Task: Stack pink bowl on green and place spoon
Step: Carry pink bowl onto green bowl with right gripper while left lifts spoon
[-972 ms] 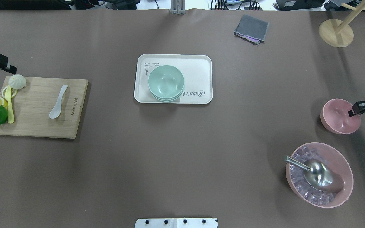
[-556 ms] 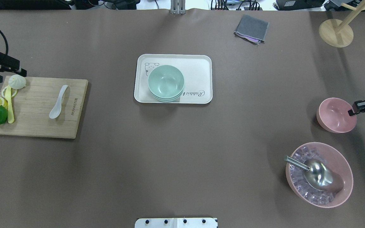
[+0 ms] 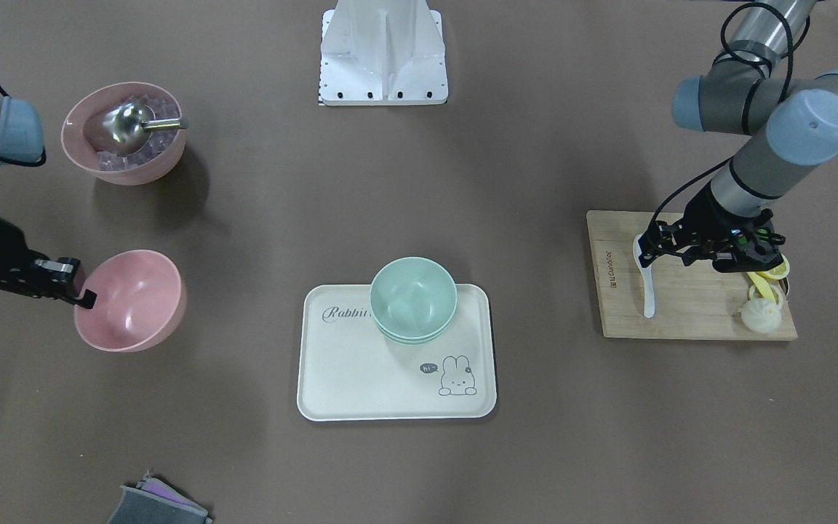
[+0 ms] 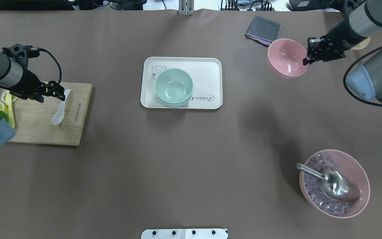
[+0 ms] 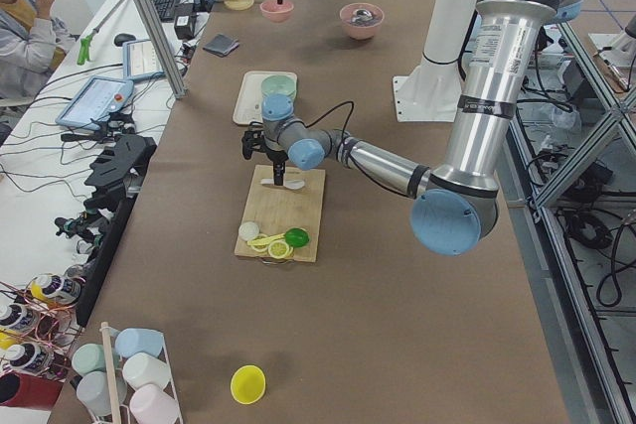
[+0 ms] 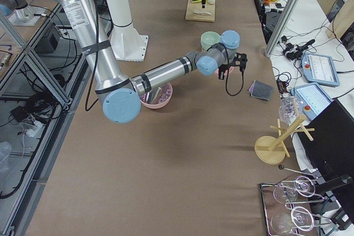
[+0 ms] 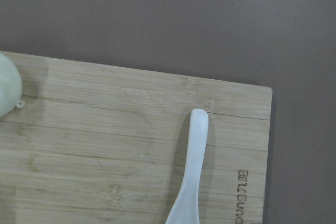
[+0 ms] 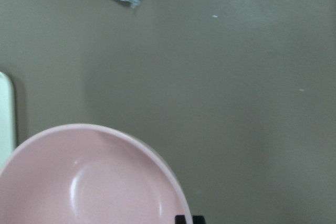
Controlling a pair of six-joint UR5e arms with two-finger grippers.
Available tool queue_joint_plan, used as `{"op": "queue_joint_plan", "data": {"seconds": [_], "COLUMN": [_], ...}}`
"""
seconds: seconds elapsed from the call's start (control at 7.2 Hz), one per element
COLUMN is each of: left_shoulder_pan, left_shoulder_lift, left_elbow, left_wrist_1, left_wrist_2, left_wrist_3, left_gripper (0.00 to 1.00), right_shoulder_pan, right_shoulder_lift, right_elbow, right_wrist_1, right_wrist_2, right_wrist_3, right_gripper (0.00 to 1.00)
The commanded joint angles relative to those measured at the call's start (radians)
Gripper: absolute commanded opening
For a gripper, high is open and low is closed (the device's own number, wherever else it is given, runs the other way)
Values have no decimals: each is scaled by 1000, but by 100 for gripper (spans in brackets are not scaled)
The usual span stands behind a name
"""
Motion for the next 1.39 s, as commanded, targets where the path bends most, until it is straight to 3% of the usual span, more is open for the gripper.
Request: {"op": "queue_joint_plan", "data": {"seconds": [0.0,0.28,0.56,0.83,1.25], "left_shoulder_pan": [29,40,55,61,60], "left_shoulder_lift": [-54,-60,-72,-86,-132], "left_elbow": [69,100,117,116,59], "left_wrist_1": [2,-1,-2,-1,10], "left_wrist_2": [50,65,65,62,-21], "left_wrist_3": [1,11,8,5,-8], "left_gripper": [64,63,47,0,0], "right_shoulder_pan": [-165,-307,-391,-428,-435], "right_shoulder_lift": [146,217,242,251,344], "right_elbow": [72,74,63,37,-80], "right_wrist_1": [-71,-71,-69,-62,-54], "right_wrist_2": [-128,-250,-339,-386,-438], "right_wrist_3": [287,428,451,450,454], "right_gripper": [0,0,0,0,0]}}
